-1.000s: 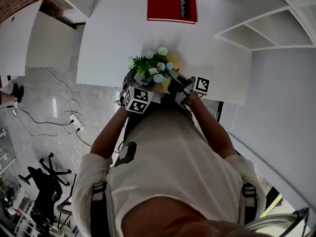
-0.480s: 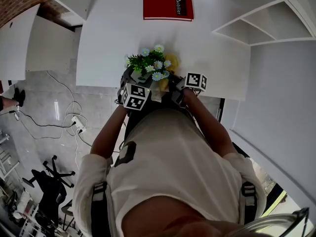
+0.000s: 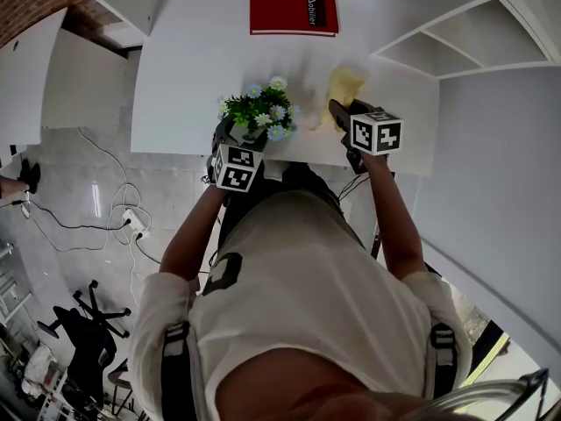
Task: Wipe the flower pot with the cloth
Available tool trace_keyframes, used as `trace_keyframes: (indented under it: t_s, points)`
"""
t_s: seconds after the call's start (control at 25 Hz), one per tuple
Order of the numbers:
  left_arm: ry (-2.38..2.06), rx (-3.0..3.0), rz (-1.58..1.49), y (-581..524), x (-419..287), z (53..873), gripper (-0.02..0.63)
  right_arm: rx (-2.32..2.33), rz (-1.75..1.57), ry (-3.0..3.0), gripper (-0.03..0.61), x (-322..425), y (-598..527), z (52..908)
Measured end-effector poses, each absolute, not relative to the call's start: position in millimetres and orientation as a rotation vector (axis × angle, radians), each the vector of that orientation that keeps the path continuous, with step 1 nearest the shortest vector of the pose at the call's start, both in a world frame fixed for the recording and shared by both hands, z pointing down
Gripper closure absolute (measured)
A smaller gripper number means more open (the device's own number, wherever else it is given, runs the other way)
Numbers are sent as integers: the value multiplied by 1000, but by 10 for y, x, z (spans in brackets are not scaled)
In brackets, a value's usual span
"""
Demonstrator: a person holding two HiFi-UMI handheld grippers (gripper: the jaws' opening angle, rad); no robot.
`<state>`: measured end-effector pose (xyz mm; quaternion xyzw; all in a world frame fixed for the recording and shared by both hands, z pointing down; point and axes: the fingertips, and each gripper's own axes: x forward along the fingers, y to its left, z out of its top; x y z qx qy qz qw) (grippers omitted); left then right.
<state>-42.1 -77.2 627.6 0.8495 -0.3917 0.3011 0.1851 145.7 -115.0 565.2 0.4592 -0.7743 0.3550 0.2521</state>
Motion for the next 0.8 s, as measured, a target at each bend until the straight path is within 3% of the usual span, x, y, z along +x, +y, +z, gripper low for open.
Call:
trace_keyframes:
  t_s: [0.08,0.16,0.28,0.48,0.64,0.72,0.8]
  points:
    - [-1109,2392,849,-767,-436,6265,245,1189,861,-2018,448,1469,-1072,5948]
    - [-1122,2389,841,-793,-473,6238,245,1173,850,-1923,318,1528,-986,6265]
    - [-1161,2367,825,-763,-651,6174,245,1253,881,-1875,236,1643,-850,6363]
    - [-1241,2305,773,-792,-1105,5985,245,1399,1000,-2075,235,1586,-943,5826]
    - [-1096,2388,792,-603,-1218,5816,245,1306,1171,-2334,244,1038,-793,5301]
    - [-1023,2462,826,-539,-1197,5717,245,1202,1314,-2461,301,712,-686,5102]
    - [-968,2508,792,-506,-1139,5580,254,1087,1421,-2548,416,435,-566,4933]
